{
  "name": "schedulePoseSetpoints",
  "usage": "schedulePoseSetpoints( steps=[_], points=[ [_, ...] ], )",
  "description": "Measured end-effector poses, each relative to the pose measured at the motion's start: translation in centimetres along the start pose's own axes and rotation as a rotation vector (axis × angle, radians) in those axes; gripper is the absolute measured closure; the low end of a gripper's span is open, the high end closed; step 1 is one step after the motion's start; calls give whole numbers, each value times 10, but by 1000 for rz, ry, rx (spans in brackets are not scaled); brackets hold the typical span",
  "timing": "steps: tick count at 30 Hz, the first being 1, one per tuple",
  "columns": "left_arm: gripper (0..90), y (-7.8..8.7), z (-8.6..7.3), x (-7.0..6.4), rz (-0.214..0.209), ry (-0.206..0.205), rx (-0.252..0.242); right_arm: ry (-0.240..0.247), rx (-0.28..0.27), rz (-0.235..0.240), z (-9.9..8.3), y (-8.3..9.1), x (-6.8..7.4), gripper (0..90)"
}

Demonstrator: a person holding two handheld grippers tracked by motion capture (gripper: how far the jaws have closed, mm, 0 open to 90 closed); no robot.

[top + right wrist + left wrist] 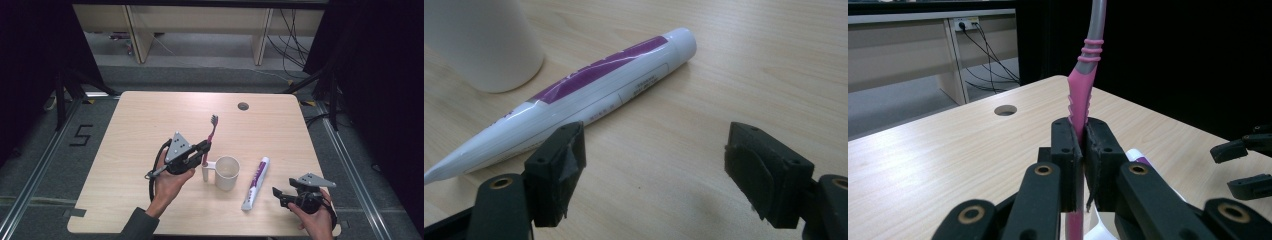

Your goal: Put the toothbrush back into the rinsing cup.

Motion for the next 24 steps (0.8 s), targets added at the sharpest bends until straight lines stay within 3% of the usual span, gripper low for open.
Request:
schedulePoseSetpoints(
  steps=[24],
  points=[
    [830, 0, -34, -2, -23, -2, 55, 3, -1, 3, 0, -1, 0, 255]
  ],
)
Point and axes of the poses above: each handheld gripper's, and its own axes: y roughly backward along the jaws, z roughly out of its top, x roughly to its left, the point moved 7 cm from there along -y, roughly forward along the jaws, and after that the axes turned 7 degrees about z, right-handed, at the moved point
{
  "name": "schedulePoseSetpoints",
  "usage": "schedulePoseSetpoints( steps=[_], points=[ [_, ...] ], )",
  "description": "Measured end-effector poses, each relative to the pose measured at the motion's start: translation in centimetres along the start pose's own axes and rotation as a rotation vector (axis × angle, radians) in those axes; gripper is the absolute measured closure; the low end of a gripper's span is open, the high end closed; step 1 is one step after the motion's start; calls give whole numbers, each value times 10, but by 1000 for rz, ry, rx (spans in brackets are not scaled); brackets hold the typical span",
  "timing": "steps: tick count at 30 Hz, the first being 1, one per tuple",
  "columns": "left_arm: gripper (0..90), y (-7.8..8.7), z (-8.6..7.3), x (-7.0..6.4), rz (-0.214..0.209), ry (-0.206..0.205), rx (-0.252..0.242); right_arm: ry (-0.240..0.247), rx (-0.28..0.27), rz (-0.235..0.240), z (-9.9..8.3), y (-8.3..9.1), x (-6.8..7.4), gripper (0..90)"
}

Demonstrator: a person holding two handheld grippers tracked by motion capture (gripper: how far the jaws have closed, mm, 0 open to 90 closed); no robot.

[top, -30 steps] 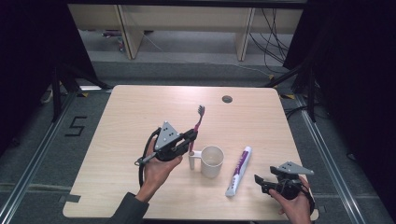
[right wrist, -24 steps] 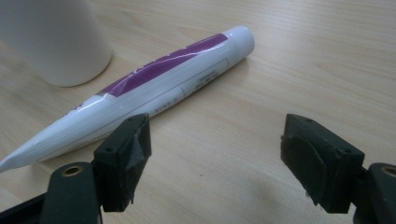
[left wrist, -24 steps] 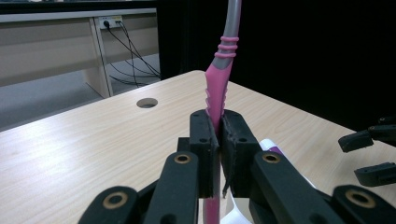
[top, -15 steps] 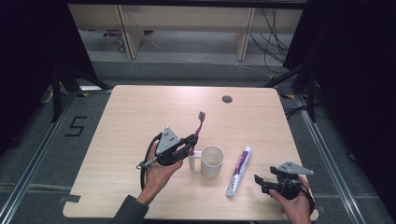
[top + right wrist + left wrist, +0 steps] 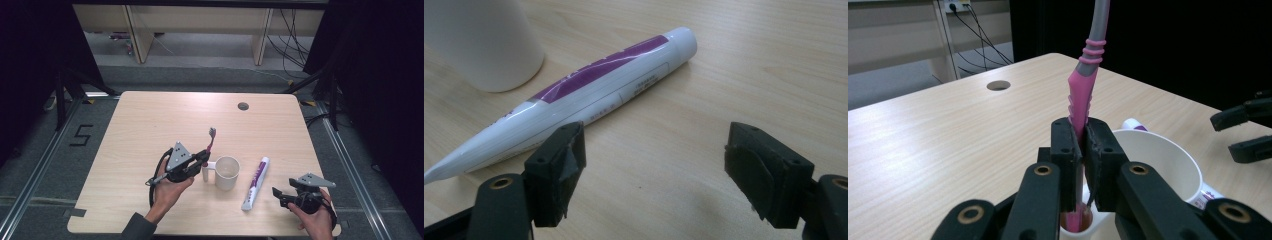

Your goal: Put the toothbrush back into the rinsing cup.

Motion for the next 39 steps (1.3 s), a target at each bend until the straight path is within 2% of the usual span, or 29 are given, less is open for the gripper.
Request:
schedulePoseSetpoints(
  steps=[1, 7, 13, 28, 32, 36, 37, 39],
  points=[
    [830, 0, -3, 0, -2, -2, 4, -16, 6, 14, -1, -1, 1, 255],
    [828, -1, -9, 0, -9, 6, 25, 2, 2, -2, 0, 0, 0, 255],
    [826, -1, -14, -1, -22, 0, 37, -1, 4, -2, 0, 0, 0, 255],
    [820, 1, -22, -1, -24, -9, 68, 0, 5, -2, 0, 0, 0, 255],
    [744, 1, -23, -2, -22, -11, 77, -2, 5, -3, 0, 0, 1, 255],
    [683, 2, -21, -3, -27, 2, 62, -2, 4, -2, 0, 0, 0, 255],
    [583, 3, -20, -1, -12, 2, 58, -2, 4, -3, 0, 0, 0, 255],
    [544, 4, -19, -1, -10, -8, 54, 0, 4, -2, 0, 0, 0, 255]
  ],
)
Point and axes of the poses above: each handheld gripper's, and its own axes: y roughly backward along the jaws, z roughly out of its top, x roughly to its left, the point moved 7 cm from there along -y, roughly forward along the jaws, and after that the axes turned 7 degrees about z, right-handed, at the moved point
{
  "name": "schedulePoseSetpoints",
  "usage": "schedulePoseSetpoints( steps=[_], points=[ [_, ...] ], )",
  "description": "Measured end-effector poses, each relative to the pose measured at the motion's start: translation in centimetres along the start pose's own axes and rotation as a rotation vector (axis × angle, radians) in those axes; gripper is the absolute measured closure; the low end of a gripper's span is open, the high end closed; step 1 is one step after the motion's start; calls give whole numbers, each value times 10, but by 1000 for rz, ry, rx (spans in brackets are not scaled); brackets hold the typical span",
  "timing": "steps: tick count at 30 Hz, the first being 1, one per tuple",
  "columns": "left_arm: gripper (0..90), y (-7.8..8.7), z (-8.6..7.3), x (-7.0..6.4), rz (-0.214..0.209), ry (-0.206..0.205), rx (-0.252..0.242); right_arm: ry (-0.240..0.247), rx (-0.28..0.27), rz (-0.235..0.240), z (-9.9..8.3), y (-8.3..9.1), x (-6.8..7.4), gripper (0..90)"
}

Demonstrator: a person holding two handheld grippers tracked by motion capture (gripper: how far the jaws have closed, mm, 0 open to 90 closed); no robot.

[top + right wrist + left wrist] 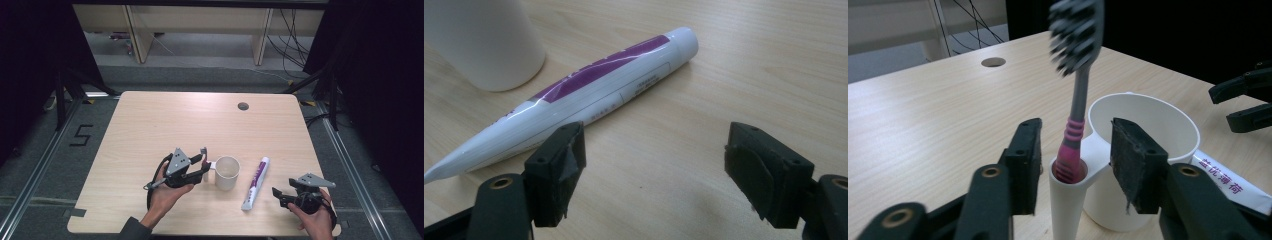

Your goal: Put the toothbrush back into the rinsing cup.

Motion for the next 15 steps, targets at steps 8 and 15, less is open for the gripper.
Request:
schedulePoseSetpoints(
  steps=[8, 15],
  points=[
    [422, 8, 3, 0, -9, -19, 15, -45, 6, 8, -1, 0, 4, 255],
    [392, 18, -1, 4, -10, -29, 35, -39, 6, 7, -1, 0, 3, 255]
  ],
)
Point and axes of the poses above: each handheld gripper's, and its own axes: y roughly backward along the jaws, z roughly out of its top, x roughly to its left, the point moved 7 cm from there along -y, roughly forward along the jaws, and after that the axes turned 7 degrees about z, right-handed, at the moved point
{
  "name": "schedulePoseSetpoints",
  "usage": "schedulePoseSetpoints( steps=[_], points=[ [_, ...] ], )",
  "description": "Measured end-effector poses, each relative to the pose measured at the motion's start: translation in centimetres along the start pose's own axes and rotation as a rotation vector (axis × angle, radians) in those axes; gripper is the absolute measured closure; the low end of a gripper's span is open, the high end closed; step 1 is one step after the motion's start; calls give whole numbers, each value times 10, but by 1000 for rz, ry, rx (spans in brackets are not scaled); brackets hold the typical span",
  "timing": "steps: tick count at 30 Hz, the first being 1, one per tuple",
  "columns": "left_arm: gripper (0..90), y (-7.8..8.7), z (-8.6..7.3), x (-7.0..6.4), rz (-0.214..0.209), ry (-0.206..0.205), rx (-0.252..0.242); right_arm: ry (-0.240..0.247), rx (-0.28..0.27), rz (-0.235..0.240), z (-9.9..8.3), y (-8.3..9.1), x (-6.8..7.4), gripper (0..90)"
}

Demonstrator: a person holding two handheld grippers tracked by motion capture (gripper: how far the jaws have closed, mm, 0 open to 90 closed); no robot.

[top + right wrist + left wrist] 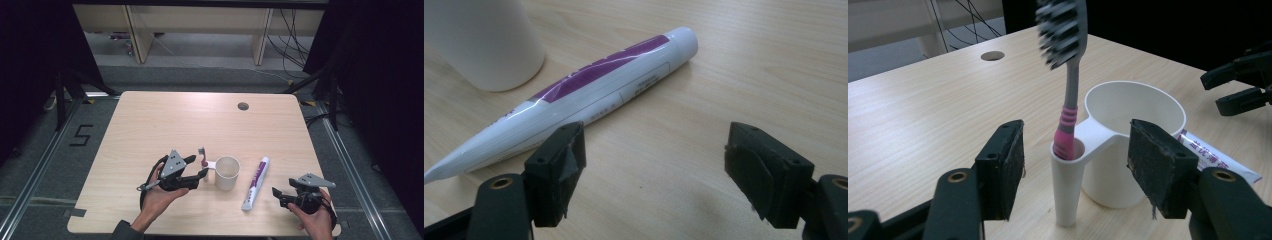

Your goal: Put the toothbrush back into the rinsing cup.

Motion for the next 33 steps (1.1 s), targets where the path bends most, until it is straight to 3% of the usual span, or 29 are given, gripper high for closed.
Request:
schedulePoseSetpoints(
  steps=[19, 27, 32, 33],
  points=[
    [329, 22, -23, 22, 24, 16, 59, -4, -2, -5, 0, 0, 0, 255],
    [316, 27, -31, 22, 21, 14, 69, -2, -3, -2, 1, 1, 1, 255],
    [300, 29, -39, 18, 13, 36, 93, -7, -4, -2, 1, 0, 0, 255],
    [298, 29, -40, 18, 11, 34, 94, 31, -10, -10, 2, 1, -3, 255]
  ],
)
Point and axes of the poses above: each handheld gripper's, and its own axes: y roughly backward along the jaws, z roughly out of its top, x roughly to its left, the point moved 7 cm from there along -y, roughly forward along the jaws, and after that the axes turned 7 degrees about z, right-handed, at the moved point
